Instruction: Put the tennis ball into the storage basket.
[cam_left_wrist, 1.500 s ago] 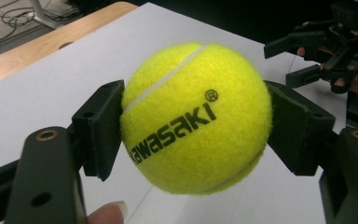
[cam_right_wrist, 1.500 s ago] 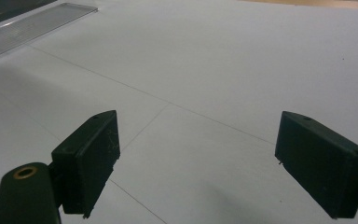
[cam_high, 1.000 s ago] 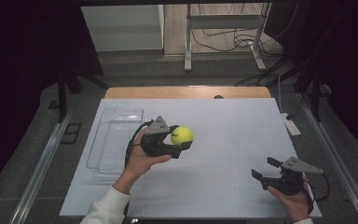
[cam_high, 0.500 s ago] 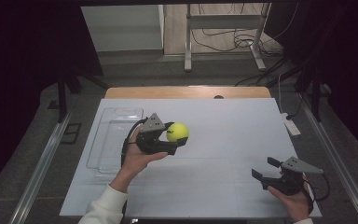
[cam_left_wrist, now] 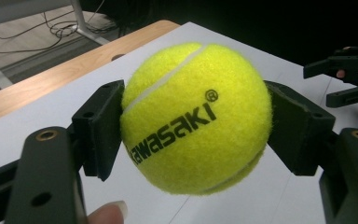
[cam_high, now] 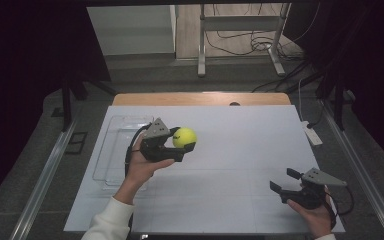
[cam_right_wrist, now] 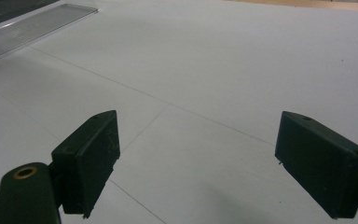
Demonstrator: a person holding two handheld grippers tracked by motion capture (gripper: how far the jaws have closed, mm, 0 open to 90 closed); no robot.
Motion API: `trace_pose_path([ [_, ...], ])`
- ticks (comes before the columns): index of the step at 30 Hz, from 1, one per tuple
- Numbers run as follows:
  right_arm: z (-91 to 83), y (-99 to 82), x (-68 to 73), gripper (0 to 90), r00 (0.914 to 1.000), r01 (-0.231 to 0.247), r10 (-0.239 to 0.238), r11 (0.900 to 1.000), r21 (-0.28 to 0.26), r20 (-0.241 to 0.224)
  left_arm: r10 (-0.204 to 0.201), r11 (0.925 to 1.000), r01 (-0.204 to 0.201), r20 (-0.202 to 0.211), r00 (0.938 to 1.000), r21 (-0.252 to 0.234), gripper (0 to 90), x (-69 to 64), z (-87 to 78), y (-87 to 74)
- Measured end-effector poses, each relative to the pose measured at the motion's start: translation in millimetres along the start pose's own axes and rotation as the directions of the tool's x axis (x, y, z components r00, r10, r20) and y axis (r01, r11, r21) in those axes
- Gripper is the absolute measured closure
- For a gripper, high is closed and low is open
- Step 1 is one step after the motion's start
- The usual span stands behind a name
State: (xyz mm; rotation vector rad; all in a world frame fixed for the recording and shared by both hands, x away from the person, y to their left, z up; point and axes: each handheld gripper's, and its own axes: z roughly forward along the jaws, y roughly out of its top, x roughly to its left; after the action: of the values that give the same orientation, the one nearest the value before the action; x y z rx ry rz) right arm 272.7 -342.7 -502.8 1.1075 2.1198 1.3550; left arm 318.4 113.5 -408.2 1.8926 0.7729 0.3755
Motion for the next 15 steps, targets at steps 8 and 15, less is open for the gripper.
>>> trace_pose_path([
  [8,0.1,0.7,0.7,13.8,1.0000,0.006,-0.006,1.0000,-0.004,-0.003,-0.006,1.0000,0.006,-0.020,0.9998,0.001,27.1,6.0,-2.7,-1.2],
  [15,-0.2,1.1,1.1,13.7,1.0000,0.005,-0.005,1.0000,-0.003,-0.002,-0.018,0.9998,0.018,-0.031,0.9994,-0.004,27.1,10.3,-4.9,-2.2],
])
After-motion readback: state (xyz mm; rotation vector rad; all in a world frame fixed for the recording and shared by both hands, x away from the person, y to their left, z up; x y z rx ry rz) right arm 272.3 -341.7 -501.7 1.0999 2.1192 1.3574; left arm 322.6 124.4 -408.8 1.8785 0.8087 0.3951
